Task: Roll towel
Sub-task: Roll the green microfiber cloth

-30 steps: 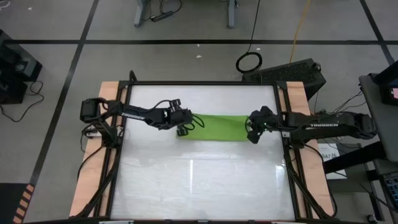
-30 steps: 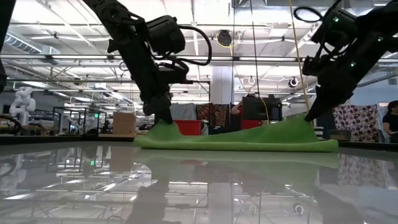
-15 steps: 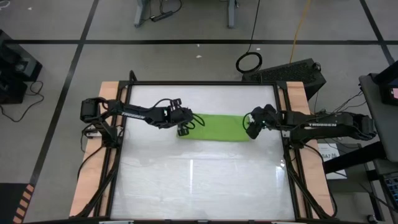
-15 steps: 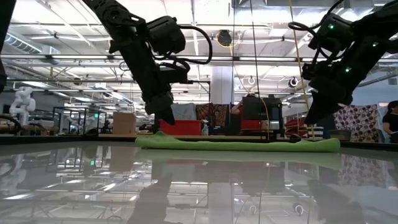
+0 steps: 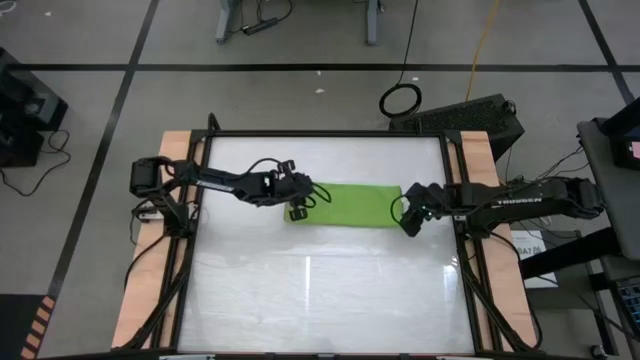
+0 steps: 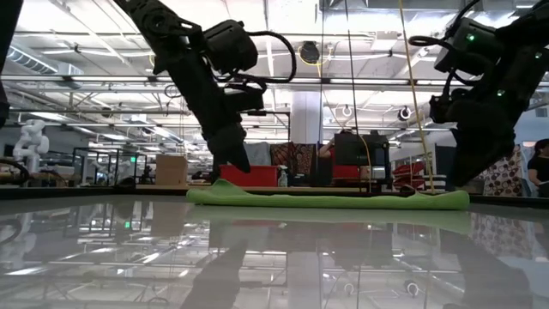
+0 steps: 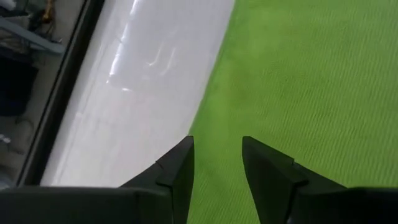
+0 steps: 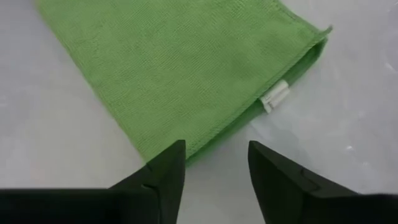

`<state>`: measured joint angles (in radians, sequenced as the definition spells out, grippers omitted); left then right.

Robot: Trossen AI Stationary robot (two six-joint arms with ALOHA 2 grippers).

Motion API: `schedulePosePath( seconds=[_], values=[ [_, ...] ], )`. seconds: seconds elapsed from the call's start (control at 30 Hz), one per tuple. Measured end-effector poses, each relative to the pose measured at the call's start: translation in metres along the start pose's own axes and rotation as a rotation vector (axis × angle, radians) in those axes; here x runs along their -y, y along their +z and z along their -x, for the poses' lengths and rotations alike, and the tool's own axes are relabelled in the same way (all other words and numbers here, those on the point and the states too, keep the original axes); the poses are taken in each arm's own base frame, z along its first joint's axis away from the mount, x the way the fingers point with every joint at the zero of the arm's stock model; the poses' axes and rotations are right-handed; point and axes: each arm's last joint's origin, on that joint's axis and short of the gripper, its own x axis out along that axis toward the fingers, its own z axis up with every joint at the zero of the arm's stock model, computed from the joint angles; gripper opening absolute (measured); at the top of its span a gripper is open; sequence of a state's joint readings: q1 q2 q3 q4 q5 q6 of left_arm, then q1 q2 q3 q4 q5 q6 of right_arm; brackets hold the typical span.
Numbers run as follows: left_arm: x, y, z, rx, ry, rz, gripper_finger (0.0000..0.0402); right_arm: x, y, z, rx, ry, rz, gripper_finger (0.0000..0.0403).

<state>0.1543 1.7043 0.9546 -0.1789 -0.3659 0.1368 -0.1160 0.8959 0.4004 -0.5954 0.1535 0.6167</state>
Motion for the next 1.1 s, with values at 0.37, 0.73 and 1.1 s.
schedulePosePath(
  seconds=[0.37,0.73,1.1],
  values=[
    [0.016,-0.014,-0.034,-0.076,-0.014,-0.032,0.0141,-0.008,0.004,-0.008,-0.016,0.063,-0.018,0.0125],
    [0.020,-0.014,-0.035,-0.073,-0.012,-0.040,0.0141,-0.010,0.004,-0.018,-0.040,0.043,-0.010,0.0118],
    [0.020,-0.014,-0.035,-0.070,-0.012,-0.039,0.0141,-0.013,0.006,-0.018,-0.034,0.074,0.042,0.0038]
  ],
)
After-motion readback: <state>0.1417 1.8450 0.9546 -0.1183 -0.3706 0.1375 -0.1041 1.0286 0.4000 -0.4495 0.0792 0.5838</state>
